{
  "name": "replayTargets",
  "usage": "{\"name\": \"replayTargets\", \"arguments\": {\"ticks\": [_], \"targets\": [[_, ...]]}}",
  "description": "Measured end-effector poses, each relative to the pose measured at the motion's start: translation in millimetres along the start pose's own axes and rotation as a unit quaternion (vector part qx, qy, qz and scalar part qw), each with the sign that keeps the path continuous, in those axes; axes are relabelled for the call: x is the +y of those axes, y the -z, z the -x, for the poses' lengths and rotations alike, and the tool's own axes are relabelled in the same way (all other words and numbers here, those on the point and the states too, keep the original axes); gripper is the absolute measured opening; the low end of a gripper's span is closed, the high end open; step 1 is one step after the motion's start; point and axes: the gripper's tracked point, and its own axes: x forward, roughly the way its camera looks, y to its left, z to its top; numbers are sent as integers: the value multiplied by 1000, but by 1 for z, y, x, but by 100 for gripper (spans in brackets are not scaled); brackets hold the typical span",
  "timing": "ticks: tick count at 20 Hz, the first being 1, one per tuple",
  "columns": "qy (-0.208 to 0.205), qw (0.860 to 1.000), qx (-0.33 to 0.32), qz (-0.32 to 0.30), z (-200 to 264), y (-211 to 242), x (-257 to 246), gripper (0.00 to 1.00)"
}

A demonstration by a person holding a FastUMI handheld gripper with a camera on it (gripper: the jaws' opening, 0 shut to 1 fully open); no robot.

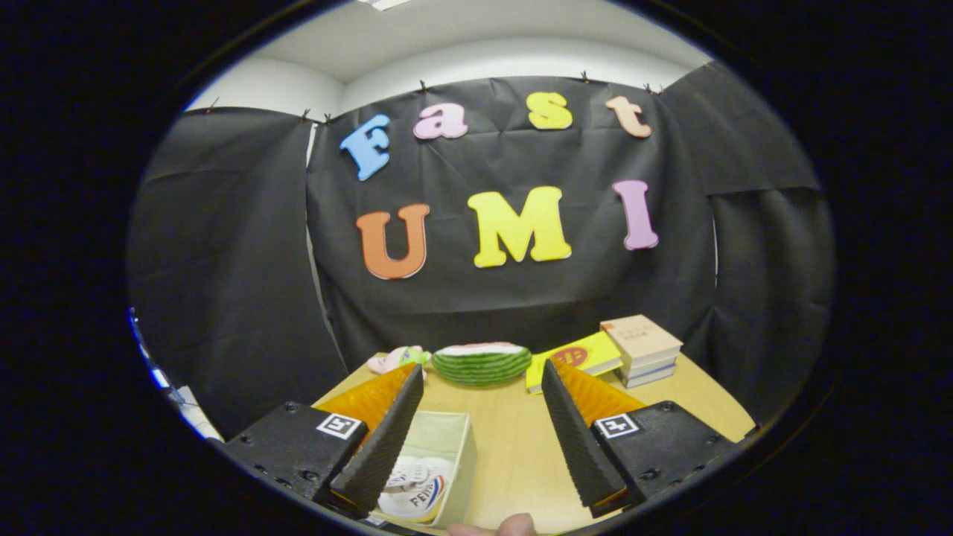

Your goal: Open the storage box then place both shoes into the box .Put the left shoe in first, then the right shoe, with the right side of both shoes facing outward in a uniform manner.

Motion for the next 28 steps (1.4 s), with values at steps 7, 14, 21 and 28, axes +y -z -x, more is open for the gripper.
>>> {"name": "replayTargets", "arguments": {"ticks": [7, 14, 21, 28], "targets": [[2, 998, -69, -4, 55, -10, -6, 100], [-1, 996, -90, -7, 79, 2, -17, 100], [4, 997, -81, -19, 95, 18, -29, 100], [-6, 998, -65, -28, 93, 33, -21, 100]]}}
